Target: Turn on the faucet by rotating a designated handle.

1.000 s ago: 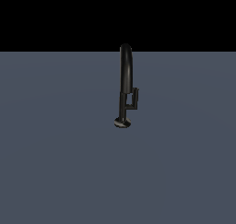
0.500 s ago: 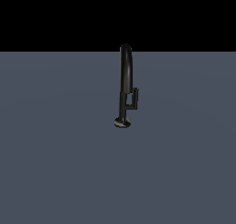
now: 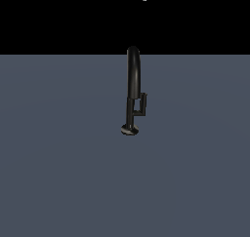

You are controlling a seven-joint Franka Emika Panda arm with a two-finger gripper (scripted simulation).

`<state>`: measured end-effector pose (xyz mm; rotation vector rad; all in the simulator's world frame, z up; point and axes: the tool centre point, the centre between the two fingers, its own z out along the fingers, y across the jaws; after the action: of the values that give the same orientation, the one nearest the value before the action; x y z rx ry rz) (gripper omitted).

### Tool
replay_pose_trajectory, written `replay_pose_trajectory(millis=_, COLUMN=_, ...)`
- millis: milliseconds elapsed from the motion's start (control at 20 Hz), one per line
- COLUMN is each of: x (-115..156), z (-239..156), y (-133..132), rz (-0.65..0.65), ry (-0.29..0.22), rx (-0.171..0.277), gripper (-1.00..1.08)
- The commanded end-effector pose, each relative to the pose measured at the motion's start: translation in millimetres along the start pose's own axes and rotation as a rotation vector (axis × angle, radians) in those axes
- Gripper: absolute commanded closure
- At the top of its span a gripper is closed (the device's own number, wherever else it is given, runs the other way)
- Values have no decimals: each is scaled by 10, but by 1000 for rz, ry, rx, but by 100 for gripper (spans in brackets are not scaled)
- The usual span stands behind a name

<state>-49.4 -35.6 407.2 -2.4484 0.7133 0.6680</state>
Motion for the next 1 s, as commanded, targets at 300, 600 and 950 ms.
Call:
replay_pose_trajectory(millis=300, x=584, z=115, y=-1, rz=139, ry=-142, rx=130, gripper=108)
replay_pose_trajectory(millis=600, x=1014, z=261, y=39, rz=246, ry=-252, rx=230, gripper=108)
replay_pose_trajectory(millis=950, x=1537, z=527, y=133, rz=388, ry=-396, rx=362, gripper=108)
